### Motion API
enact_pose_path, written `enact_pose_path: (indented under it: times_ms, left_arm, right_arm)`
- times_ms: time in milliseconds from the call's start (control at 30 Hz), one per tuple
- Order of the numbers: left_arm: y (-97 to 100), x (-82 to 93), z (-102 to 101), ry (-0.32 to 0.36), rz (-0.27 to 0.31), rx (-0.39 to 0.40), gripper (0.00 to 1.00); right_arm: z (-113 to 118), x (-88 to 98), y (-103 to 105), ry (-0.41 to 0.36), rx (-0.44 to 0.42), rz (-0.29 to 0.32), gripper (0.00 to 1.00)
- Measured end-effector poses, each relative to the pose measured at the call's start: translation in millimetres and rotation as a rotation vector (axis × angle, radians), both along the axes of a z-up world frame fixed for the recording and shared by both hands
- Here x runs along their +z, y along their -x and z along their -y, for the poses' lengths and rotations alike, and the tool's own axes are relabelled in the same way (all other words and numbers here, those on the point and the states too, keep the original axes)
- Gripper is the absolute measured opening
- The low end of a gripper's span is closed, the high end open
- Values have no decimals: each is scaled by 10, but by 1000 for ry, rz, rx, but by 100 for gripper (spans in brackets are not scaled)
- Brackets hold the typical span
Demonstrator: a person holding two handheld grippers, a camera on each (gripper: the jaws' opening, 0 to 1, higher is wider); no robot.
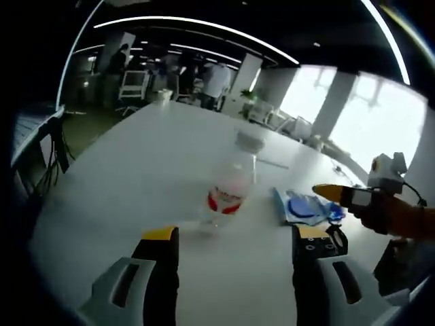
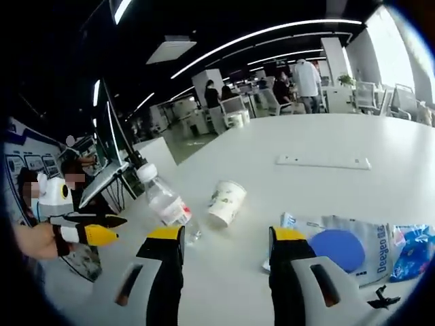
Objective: Arrange the tabletop items into an orderly group along one side of the table until the central work area is clear of visible clutter.
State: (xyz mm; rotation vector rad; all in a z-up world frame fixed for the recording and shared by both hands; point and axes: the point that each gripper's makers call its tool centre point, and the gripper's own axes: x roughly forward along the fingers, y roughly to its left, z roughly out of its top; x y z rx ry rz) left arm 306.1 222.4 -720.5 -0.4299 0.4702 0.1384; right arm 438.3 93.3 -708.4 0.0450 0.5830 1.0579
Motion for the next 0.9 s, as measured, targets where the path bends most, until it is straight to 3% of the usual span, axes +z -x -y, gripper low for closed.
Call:
enact_pose_path:
  times_ms: [233, 400, 667, 900]
  left_arm:
    - [-1, 76, -27, -28, 17, -26, 67]
    - [27, 91, -42, -11, 27, 19, 67]
    - [189, -29, -139, 2, -8, 64, 67]
    - [265, -48, -193, 13, -6, 85, 67]
  right_arm:
    - [-54, 26, -17, 8, -11, -17, 47]
    - [-128, -82, -115, 44, 1, -62, 47]
    - [-330, -161, -183, 73, 24, -97, 48]
    - [-495, -264, -224, 90, 34, -165, 48]
